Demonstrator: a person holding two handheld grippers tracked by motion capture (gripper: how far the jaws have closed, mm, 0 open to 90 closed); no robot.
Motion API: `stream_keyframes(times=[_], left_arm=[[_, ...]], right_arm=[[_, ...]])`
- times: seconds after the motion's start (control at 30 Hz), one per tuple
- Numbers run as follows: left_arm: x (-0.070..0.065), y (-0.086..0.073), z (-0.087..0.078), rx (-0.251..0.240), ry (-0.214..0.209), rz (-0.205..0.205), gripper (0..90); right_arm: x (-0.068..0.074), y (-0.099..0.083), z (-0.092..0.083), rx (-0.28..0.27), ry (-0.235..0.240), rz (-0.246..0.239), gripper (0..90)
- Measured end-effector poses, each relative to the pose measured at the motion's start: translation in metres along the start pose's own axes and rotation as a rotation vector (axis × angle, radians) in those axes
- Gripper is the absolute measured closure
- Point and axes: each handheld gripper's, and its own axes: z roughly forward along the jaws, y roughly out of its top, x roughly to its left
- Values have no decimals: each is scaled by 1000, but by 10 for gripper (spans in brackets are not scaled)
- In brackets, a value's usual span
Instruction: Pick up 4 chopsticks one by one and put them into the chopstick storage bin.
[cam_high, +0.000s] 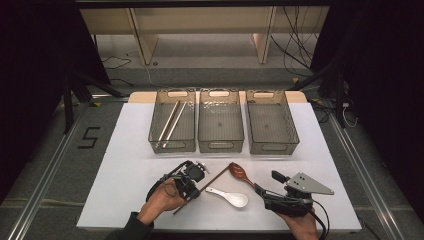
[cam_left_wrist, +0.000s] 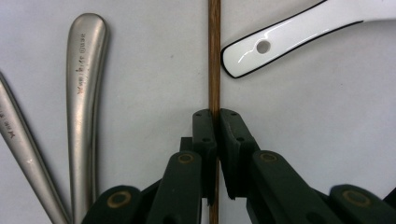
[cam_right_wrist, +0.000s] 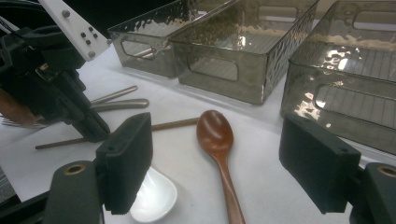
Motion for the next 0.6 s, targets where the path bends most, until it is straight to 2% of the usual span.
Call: stream_keyframes(times=[0.17,0.23,0.27,0.6], left_arm=[[3,-2,-1,-21,-8,-9,851],[5,-2,-2,-35,15,-11,852],[7,-3,-3,-39,14,-14,852],[16,-11,-30,-126,-19,5,852]], right_arm=[[0,0,0,-1,0,-1,267],[0,0,0,-1,0,0,267],[0,0,0,-2,-1,0,267],[0,0,0,-2,-1,-1,267]])
